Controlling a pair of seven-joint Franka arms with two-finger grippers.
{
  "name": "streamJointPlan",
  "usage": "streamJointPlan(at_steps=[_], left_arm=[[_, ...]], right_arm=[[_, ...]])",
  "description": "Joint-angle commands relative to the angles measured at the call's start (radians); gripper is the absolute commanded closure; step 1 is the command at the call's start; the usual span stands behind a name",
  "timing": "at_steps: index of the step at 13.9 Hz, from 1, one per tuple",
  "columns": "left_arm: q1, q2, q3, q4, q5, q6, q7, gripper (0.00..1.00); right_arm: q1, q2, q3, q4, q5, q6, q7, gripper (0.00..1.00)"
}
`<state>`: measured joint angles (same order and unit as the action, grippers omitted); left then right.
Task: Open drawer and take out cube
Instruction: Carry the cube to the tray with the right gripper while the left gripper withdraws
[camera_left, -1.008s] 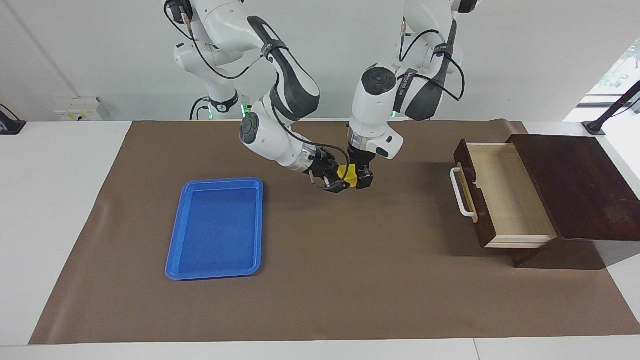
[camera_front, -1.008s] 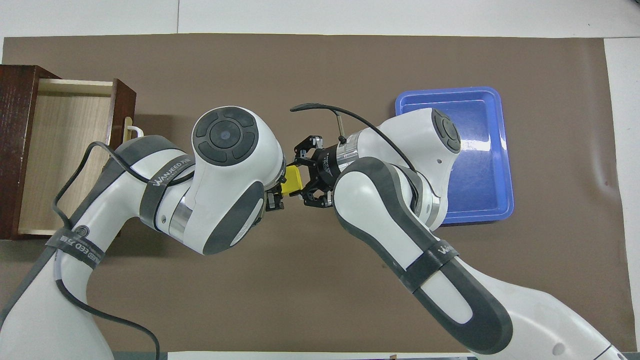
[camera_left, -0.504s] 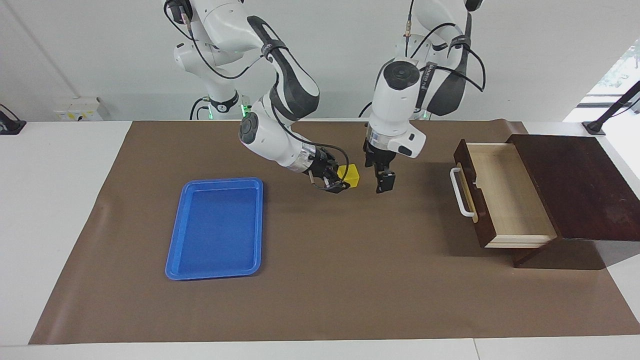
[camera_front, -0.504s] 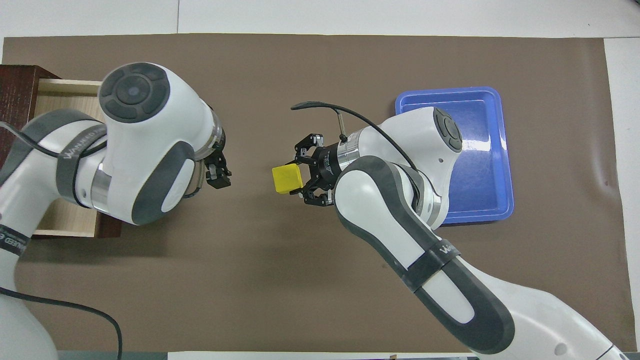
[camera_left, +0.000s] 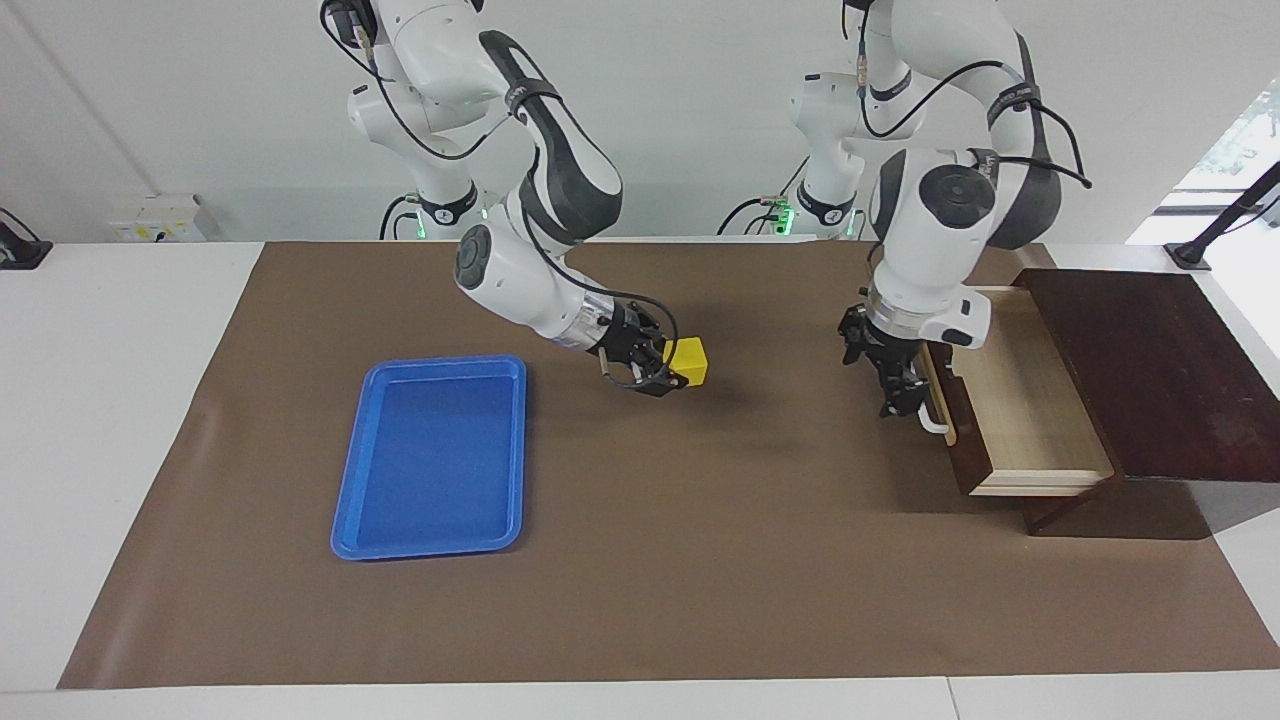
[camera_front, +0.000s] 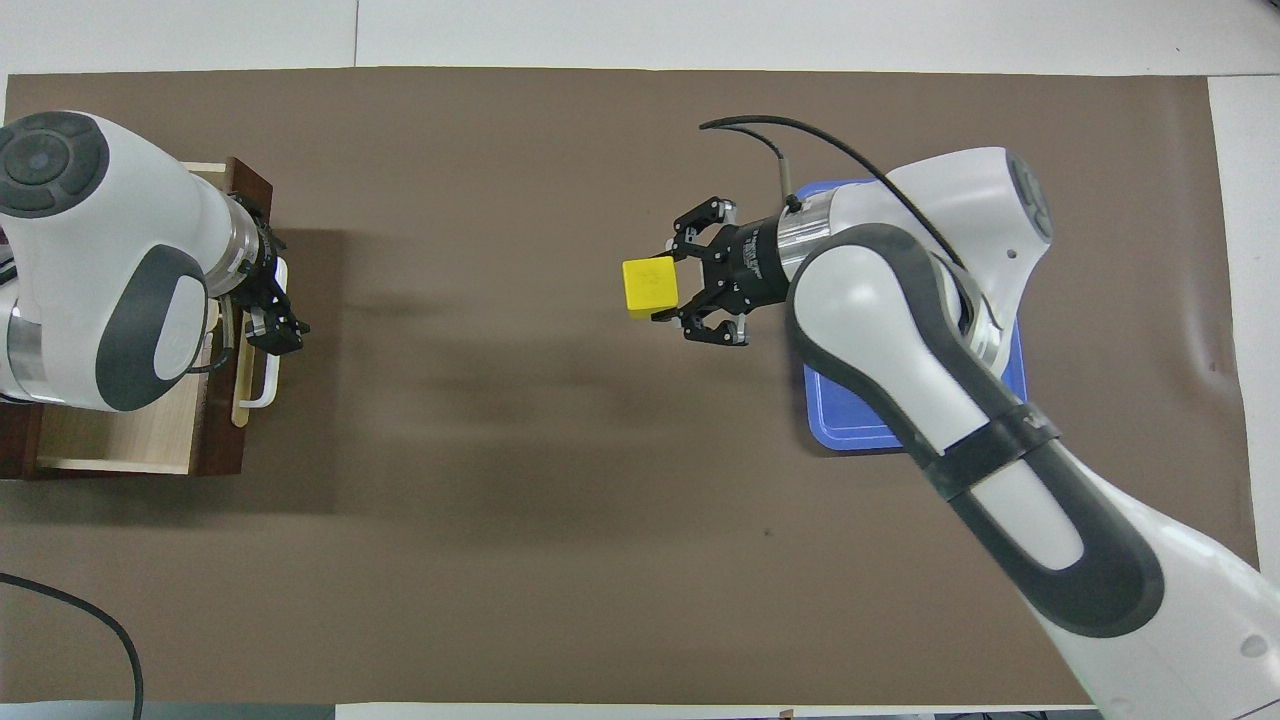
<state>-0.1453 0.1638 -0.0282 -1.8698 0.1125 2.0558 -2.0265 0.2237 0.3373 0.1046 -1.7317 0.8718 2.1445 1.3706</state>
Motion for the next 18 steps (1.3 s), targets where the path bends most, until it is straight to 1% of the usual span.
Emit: streamJointPlan(at_steps=[1,4,6,8,10,12,14,15,16,18], left_arm=[[0.065,-0.053,-0.012,-0.075,0.024,0.063,0.067,0.0],[0.148,-0.037,-0.012,-0.039,0.024,0.087,0.135,0.0],[0.19,-0.041,-0.013,-0.051,0.024,0.087,0.243,0.0],[0.237,-0.046,-0.013,-0.06,0.024,0.087,0.329,0.0],[0.28,-0.053,-0.013,-0.089,0.024,0.093,0.438,0.0],[0.328,-0.055,-0.013,-0.092,0.024,0.116,0.521,0.0],[0.323,-0.05,-0.015,-0.078,0.024,0.107,0.537,0.0],[0.316,-0.046,-0.016,-0.056,0.024,0.072,0.543,0.0],[0.302,-0.043,-0.021,-0.027,0.023,0.008,0.56,0.0],[0.245,-0.053,-0.022,0.015,0.012,-0.061,0.587,0.0]], right_arm=[[-0.102,0.026,0.009,0.041,-0.045,-0.066,-0.047,1.0],[-0.197,0.031,0.003,0.031,-0.065,-0.136,-0.145,1.0],[-0.279,0.051,0.003,0.014,-0.118,-0.162,-0.194,1.0],[-0.34,0.051,0.003,-0.043,-0.143,-0.176,-0.319,1.0],[-0.394,0.055,0.001,-0.092,-0.145,-0.175,-0.384,1.0],[-0.418,0.061,0.001,-0.139,-0.145,-0.163,-0.433,1.0],[-0.429,0.065,-0.014,-0.169,-0.143,-0.161,-0.49,1.0],[-0.434,0.065,-0.019,-0.186,-0.143,-0.15,-0.492,1.0],[-0.434,0.06,-0.019,-0.209,-0.143,-0.129,-0.493,1.0],[-0.434,0.057,-0.019,-0.23,-0.143,-0.111,-0.495,1.0]])
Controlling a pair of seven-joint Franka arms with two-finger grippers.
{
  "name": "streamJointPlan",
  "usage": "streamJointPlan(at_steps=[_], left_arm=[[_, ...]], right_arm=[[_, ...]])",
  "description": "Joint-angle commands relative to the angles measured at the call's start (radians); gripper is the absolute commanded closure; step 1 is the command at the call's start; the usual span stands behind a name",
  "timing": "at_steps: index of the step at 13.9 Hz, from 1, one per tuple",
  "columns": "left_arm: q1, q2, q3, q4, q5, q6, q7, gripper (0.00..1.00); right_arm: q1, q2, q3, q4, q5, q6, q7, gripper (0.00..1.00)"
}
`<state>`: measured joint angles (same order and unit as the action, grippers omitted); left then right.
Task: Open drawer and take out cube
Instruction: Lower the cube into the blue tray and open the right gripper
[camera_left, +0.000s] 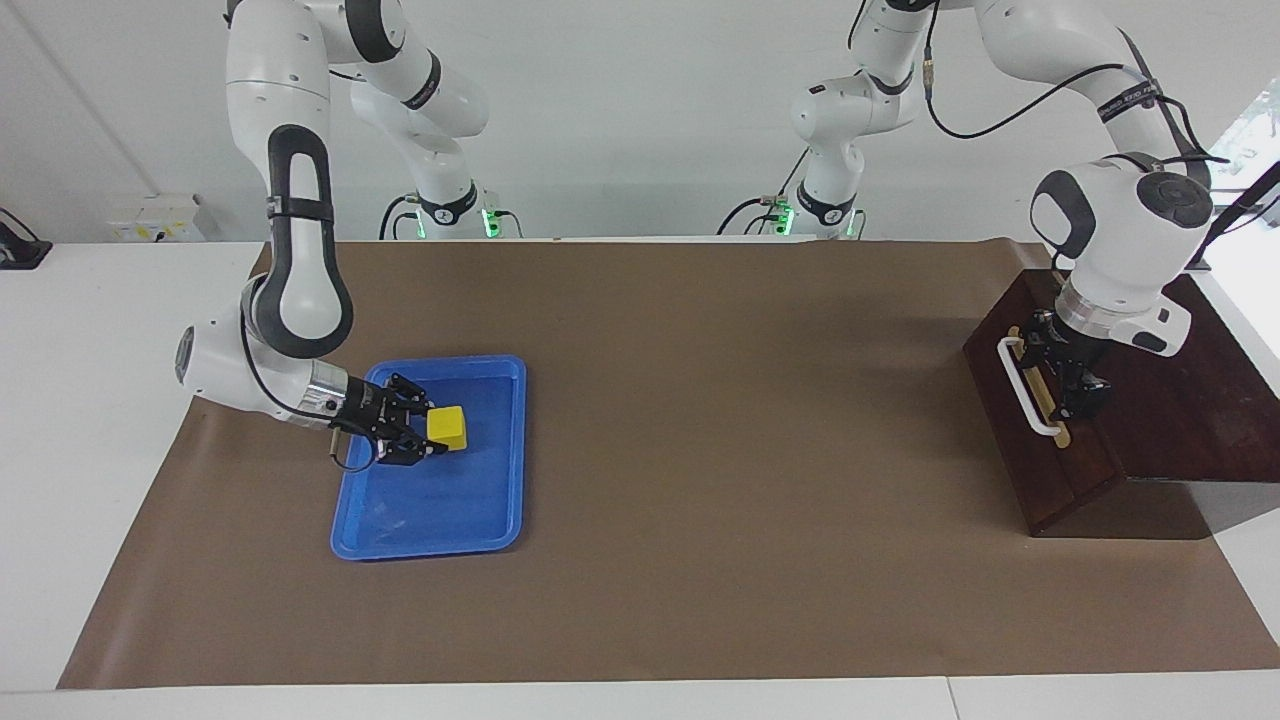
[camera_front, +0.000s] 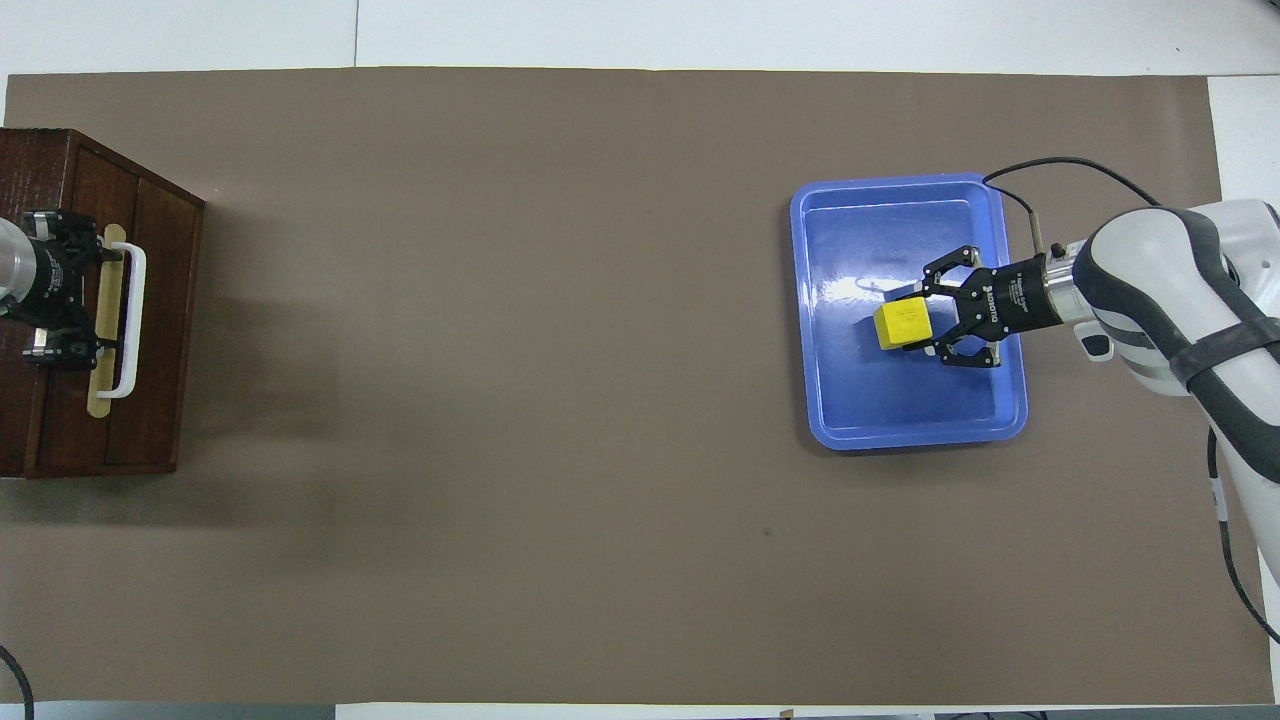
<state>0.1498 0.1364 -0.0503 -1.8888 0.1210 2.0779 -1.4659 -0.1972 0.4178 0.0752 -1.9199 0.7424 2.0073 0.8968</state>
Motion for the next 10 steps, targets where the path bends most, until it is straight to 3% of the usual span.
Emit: streamJointPlan(at_steps=[1,3,4,5,6,7,10], left_arm=[[-0.079,-0.026,-0.005,0.065,-0.006,-0.143,0.039,0.0],[-0.139,-0.049,-0.013,0.106,-0.015,-0.247,0.19,0.0],[-0.156,-0.081,-0.011,0.115,-0.032,-0.296,0.313,0.0],[-0.151,-0.116,-0.01,0.116,-0.078,-0.33,0.413,0.0],[-0.145,-0.139,-0.003,0.128,-0.13,-0.352,0.518,0.0],[-0.142,-0.15,0.0,0.151,-0.159,-0.395,0.615,0.0],[-0.156,-0.15,-0.009,0.191,-0.155,-0.475,0.789,0.0]], right_arm=[[-0.013,-0.024,0.011,-0.045,-0.014,0.033,-0.022,1.0],[-0.013,-0.024,0.009,-0.047,-0.014,0.034,-0.021,1.0],[-0.013,-0.024,0.009,-0.047,-0.014,0.042,-0.021,0.94],[-0.013,-0.025,0.009,-0.048,-0.014,0.048,-0.025,0.58],[-0.013,-0.025,0.009,-0.048,-0.014,0.048,-0.057,0.06],[-0.01,-0.025,0.009,-0.048,-0.014,0.047,-0.084,0.0],[0.002,-0.025,0.011,-0.034,-0.015,0.044,-0.075,0.0]])
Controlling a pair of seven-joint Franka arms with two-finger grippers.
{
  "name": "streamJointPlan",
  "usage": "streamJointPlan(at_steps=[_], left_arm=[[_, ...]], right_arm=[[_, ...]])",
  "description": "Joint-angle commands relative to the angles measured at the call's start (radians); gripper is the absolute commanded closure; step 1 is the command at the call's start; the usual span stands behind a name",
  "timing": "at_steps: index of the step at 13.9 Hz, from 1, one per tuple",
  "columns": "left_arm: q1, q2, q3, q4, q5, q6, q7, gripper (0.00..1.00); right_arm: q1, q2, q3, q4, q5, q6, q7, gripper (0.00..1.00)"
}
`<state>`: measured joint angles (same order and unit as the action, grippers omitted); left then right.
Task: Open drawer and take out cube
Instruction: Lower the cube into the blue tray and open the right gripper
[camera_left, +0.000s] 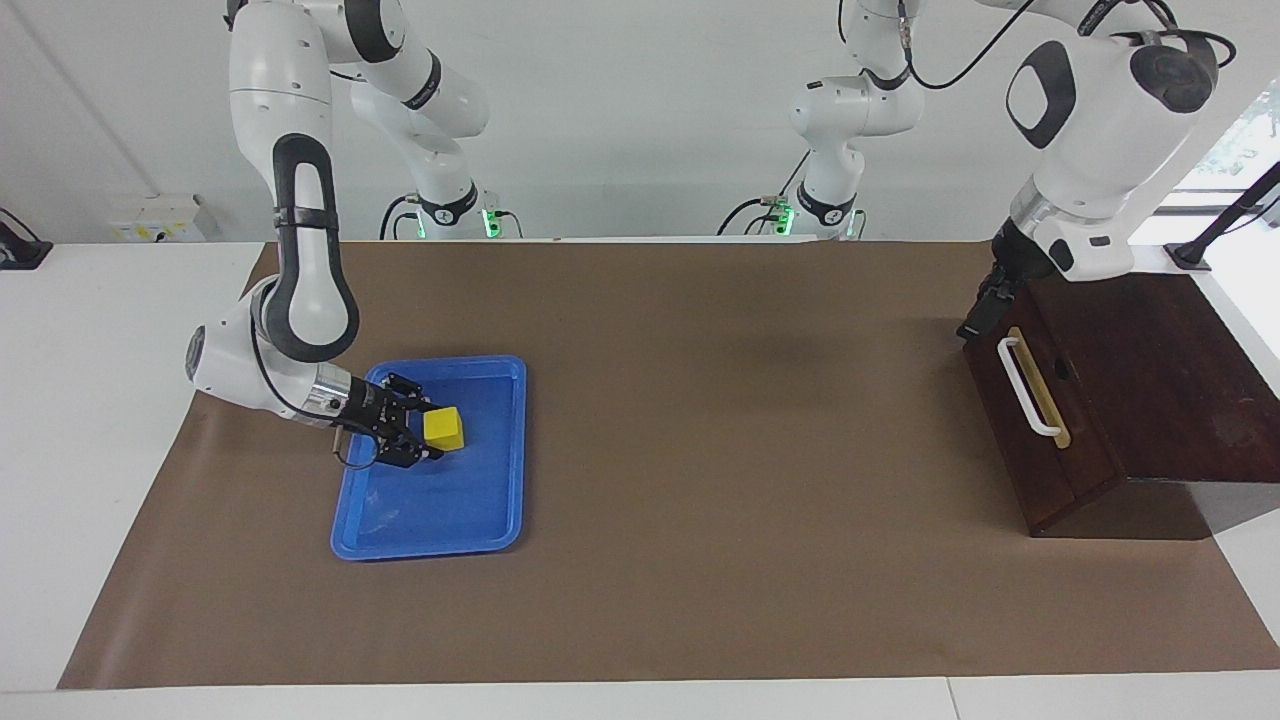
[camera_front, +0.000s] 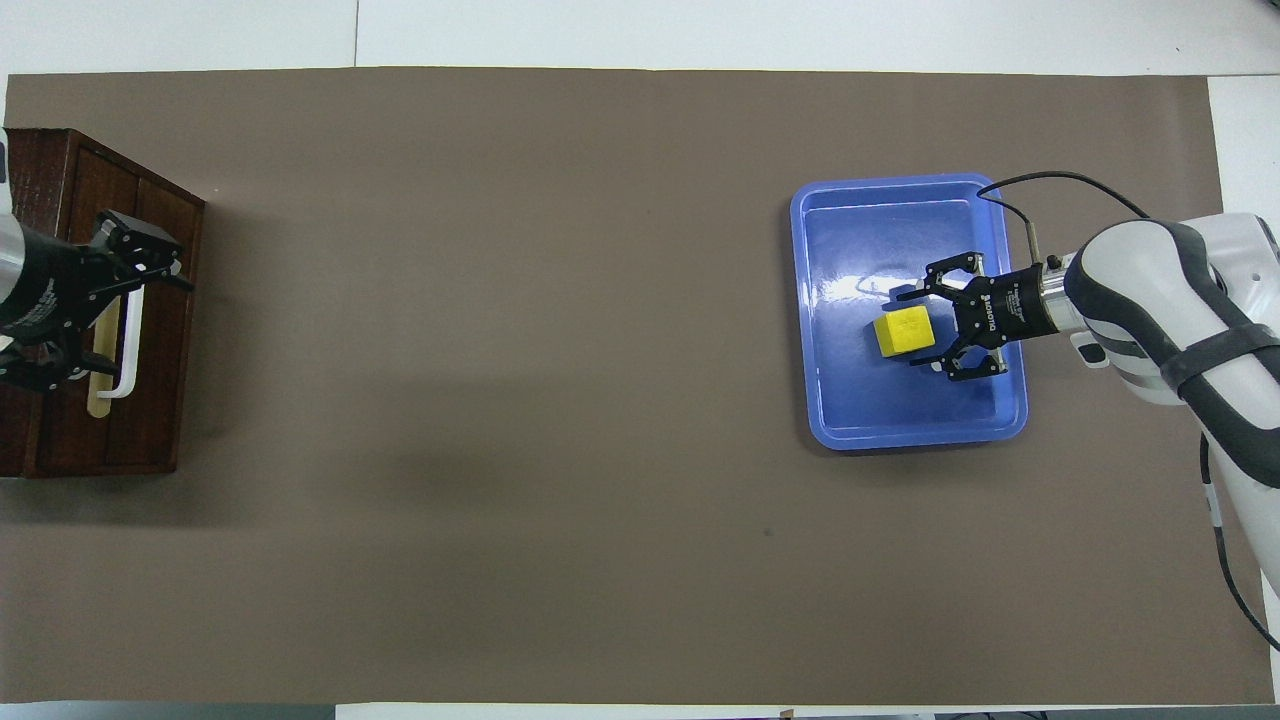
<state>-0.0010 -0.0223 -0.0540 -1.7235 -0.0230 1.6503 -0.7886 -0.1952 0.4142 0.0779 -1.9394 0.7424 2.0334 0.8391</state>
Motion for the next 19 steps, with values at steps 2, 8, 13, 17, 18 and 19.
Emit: streamJointPlan(at_steps=[2,8,13,17,18,19], left_arm=[[-0.007,0.01,-0.009,0.055,-0.018,-0.082,0.251,0.0],[-0.005,0.099,-0.004,0.168,-0.015,-0.222,0.658,0.0],[-0.007,0.107,-0.021,0.197,-0.02,-0.264,0.792,0.0],[-0.005,0.075,-0.026,0.19,-0.015,-0.247,0.792,0.0],[-0.007,0.074,-0.026,0.19,-0.011,-0.241,0.789,0.0],[-0.007,0.074,-0.024,0.191,-0.011,-0.254,0.772,0.0]], right_arm=[[0.022,-0.022,0.006,0.014,-0.017,0.008,-0.012,0.0],[0.077,-0.096,0.008,0.118,-0.184,-0.065,0.005,0.0],[0.112,-0.182,0.025,0.256,-0.487,-0.246,-0.186,0.0],[0.122,-0.254,0.026,0.274,-0.655,-0.294,-0.493,0.0],[0.12,-0.287,0.026,0.274,-0.688,-0.318,-0.585,0.0],[0.12,-0.319,0.026,0.272,-0.711,-0.353,-0.679,0.0]])
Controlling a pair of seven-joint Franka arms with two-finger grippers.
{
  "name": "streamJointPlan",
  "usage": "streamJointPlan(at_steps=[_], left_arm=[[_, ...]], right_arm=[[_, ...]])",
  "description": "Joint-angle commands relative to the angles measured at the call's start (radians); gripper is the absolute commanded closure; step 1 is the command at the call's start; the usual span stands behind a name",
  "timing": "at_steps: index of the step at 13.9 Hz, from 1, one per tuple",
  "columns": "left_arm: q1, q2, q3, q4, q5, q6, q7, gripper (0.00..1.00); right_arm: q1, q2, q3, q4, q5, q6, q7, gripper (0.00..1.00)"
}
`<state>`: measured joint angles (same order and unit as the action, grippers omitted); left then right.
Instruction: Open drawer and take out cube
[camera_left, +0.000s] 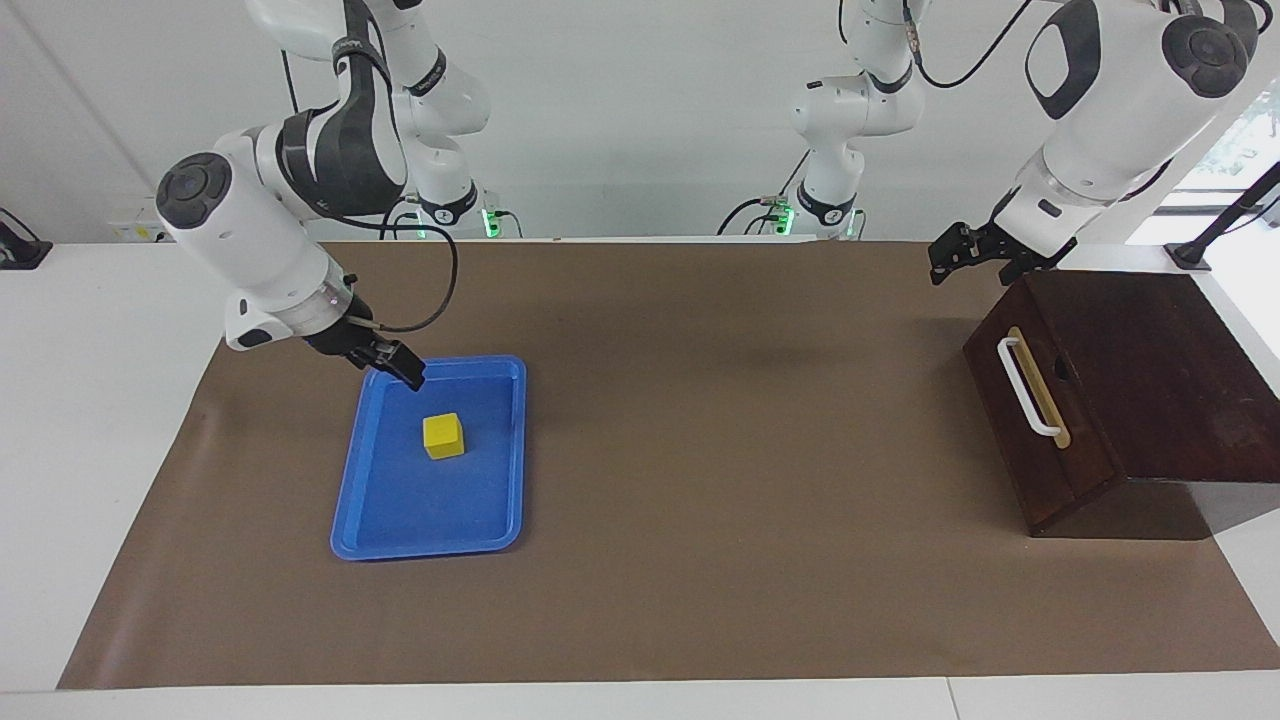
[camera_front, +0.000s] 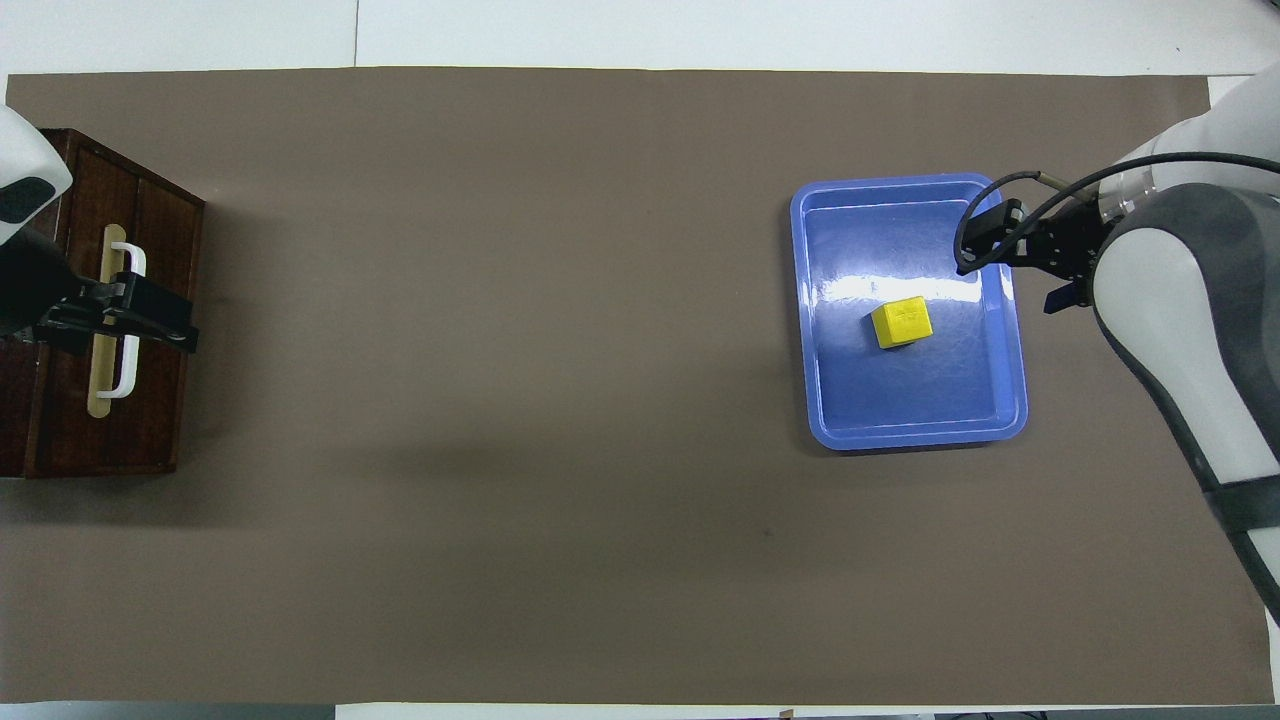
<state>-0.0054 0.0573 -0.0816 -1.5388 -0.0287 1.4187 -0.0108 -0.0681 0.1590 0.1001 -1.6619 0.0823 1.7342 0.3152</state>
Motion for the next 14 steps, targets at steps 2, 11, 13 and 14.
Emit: streamJointPlan(at_steps=[2,11,13,14], left_arm=[[-0.002,-0.008,-0.015,0.008,0.025,0.003,-0.001,0.0],[0.013,-0.034,-0.036,0.003,0.036,0.032,0.006,0.0],[0.009,-0.033,-0.038,0.002,0.036,0.061,0.005,0.0],[0.002,-0.031,-0.038,0.005,0.035,0.065,-0.001,0.0]], right_arm=[[-0.018,-0.136,0.003,-0.013,-0.076,-0.111,-0.299,0.0],[-0.018,-0.222,-0.022,-0.018,-0.118,-0.257,-0.427,0.0],[-0.021,-0.214,-0.023,0.002,-0.113,-0.269,-0.429,0.0],[-0.021,-0.213,-0.025,0.01,-0.114,-0.271,-0.429,0.0]])
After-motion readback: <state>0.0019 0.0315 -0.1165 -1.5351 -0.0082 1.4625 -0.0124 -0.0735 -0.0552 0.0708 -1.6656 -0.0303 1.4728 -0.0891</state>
